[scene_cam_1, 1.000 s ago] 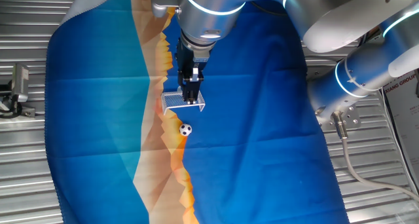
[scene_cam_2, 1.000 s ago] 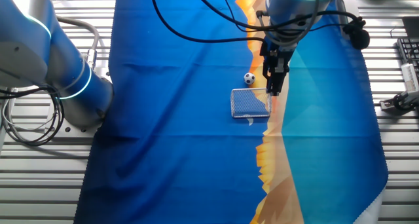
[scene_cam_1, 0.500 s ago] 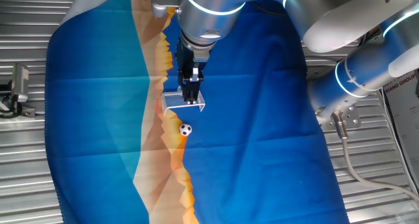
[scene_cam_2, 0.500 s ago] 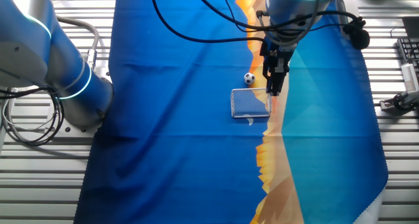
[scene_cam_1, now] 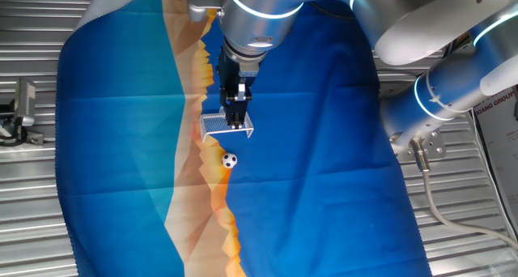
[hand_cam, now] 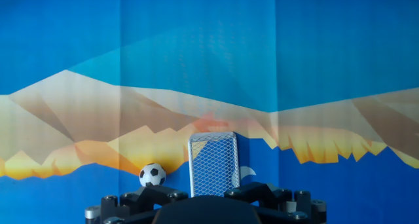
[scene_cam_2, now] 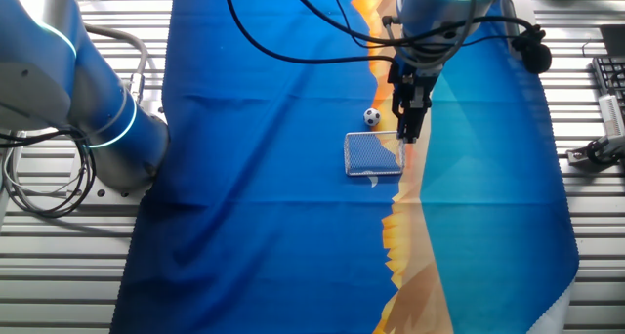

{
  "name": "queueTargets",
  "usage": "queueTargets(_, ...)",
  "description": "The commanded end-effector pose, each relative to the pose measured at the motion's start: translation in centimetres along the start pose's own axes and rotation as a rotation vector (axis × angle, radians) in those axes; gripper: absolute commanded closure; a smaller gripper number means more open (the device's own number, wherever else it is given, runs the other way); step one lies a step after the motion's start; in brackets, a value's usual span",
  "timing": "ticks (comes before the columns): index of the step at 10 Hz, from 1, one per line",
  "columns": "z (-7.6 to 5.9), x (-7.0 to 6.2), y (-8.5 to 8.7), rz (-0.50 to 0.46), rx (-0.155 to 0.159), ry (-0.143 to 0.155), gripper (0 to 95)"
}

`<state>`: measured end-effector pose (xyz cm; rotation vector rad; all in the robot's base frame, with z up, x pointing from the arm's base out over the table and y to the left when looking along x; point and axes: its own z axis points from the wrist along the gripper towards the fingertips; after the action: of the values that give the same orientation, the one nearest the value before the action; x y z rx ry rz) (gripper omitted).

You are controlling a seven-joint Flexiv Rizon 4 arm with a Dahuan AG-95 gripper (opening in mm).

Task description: Push the soccer ball into the goal

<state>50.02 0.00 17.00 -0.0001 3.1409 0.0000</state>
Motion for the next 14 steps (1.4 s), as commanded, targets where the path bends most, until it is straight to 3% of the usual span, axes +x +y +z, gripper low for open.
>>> queueTargets(1, 0.0, 0.0, 0.0, 0.0, 0.0, 0.001, 0.0)
queueTargets(2, -0.2, -0.4, -0.1, -0.056, -0.005, -0.057, 95.0)
queueTargets(4, -0.9, -1.1, -0.4, -0.053, -0.017, -0.053, 95.0)
queueTargets(8, -1.5, -1.2, -0.4, -0.053, -0.028, -0.053, 95.0)
queueTargets(11, -2.0, -3.0, -0.8, -0.072, -0.033, -0.038, 95.0)
queueTargets(14, -2.3, -3.4, -1.3, -0.081, -0.032, -0.039, 95.0)
